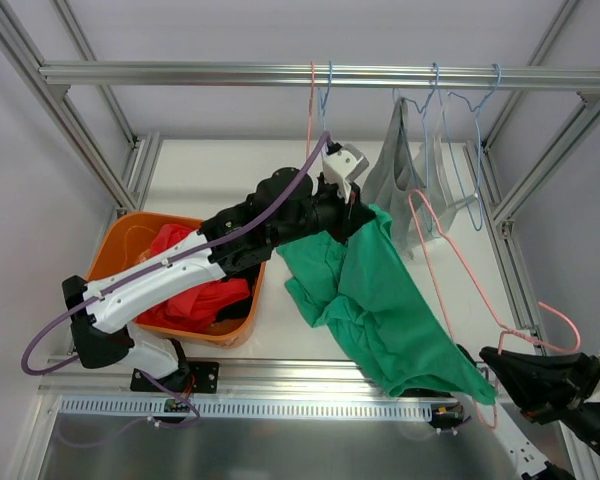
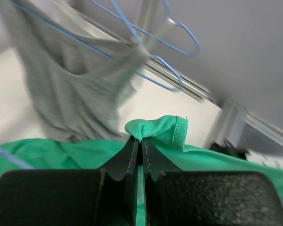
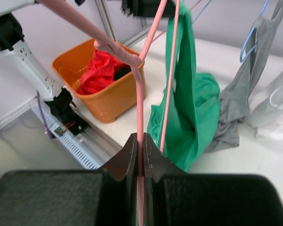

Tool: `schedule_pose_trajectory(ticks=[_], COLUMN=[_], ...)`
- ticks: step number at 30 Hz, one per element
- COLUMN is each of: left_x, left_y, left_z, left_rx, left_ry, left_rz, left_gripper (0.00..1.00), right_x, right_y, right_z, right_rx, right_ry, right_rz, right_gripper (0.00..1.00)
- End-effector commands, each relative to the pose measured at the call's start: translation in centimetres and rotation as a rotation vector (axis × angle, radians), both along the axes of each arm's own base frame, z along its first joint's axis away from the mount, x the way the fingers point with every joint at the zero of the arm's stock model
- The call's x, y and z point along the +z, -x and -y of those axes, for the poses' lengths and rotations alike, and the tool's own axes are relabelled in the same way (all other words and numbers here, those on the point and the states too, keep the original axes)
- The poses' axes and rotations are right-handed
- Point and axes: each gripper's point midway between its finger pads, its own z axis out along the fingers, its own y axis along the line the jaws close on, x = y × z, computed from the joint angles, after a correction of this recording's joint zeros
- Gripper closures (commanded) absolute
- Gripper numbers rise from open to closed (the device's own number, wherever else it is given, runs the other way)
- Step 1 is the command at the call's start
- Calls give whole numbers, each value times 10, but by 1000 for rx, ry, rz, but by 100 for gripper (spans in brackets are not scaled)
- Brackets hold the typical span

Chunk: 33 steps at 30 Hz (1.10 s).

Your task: Remove the tank top from the hanger

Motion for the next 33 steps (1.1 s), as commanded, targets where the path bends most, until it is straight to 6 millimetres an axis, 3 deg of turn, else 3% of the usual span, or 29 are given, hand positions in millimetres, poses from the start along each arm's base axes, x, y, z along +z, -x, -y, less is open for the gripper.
schedule_pose_trajectory(ticks=[1, 2, 3, 4, 6, 7, 8, 10, 11, 13, 14, 15, 16, 17, 18, 19, 20, 23, 25, 29, 32, 33], left_x=[22, 7, 4, -13, -30, -53, -64, -91, -101, -131, -142, -148, -160, -166, -163, -163, -156, -141, -130, -92, -69, -67], left_y=[70, 101, 120, 137, 176, 187, 195, 207, 205, 174, 160, 130, 121, 116, 114, 114, 115, 123, 135, 163, 180, 182], left_z=[10, 12, 11, 11, 6, 4, 3, 2, 3, 7, 5, 3, -4, -9, -13, -16, -19, -30, -36, -57, -76, -80], left_rx=[-368, -540, -632, -717, -895, -933, -956, -970, -940, -706, -608, -423, -352, -308, -285, -278, -282, -312, -375, -518, -594, -597], left_ry=[108, 95, 99, 85, 72, 43, 25, -10, -26, -76, -101, -107, -133, -151, -143, -141, -125, -103, -94, -27, 23, 28], left_rz=[-16, -51, -58, -77, -108, -139, -160, -199, -216, -256, -269, -259, -271, -278, -278, -277, -268, -247, -234, -169, -116, -103], left_gripper=[100, 100, 100, 100, 100, 100, 100, 100, 100, 100, 100, 100, 100, 96, 89, 67, 47, 4, 1, 1, 1, 1], right_x=[30, 62, 51, 88, 106, 100, 129, 134, 145, 143, 136, 127, 85, 93, 83, 51, 50, 25, 15, 9, 19, 32], right_y=[-35, -35, -60, -57, -65, -83, -74, -89, -84, -96, -102, -119, -135, -121, -120, -128, -124, -129, -135, -171, -200, -208], right_z=[-9, -12, -26, -31, -37, -44, -38, -37, -33, -38, -41, -44, -49, -44, -46, -50, -49, -53, -53, -56, -64, -67], right_rx=[-41, -25, -13, 29, 48, 43, 52, 21, 17, -6, -16, -52, -81, -76, -62, -72, -75, -81, -98, -171, -194, -194], right_ry=[-101, -185, -206, -311, -423, -441, -515, -565, -588, -516, -464, -416, -298, -265, -223, -147, -148, -111, -78, -2, 9, -4], right_rz=[122, 264, 234, 383, 460, 474, 618, 668, 722, 663, 601, 503, 304, 281, 220, 59, 15, -113, -165, -242, -252, -222], right_gripper=[100, 100, 100, 100, 100, 100, 100, 100, 100, 100, 100, 100, 100, 100, 100, 100, 100, 100, 100, 100, 100, 100])
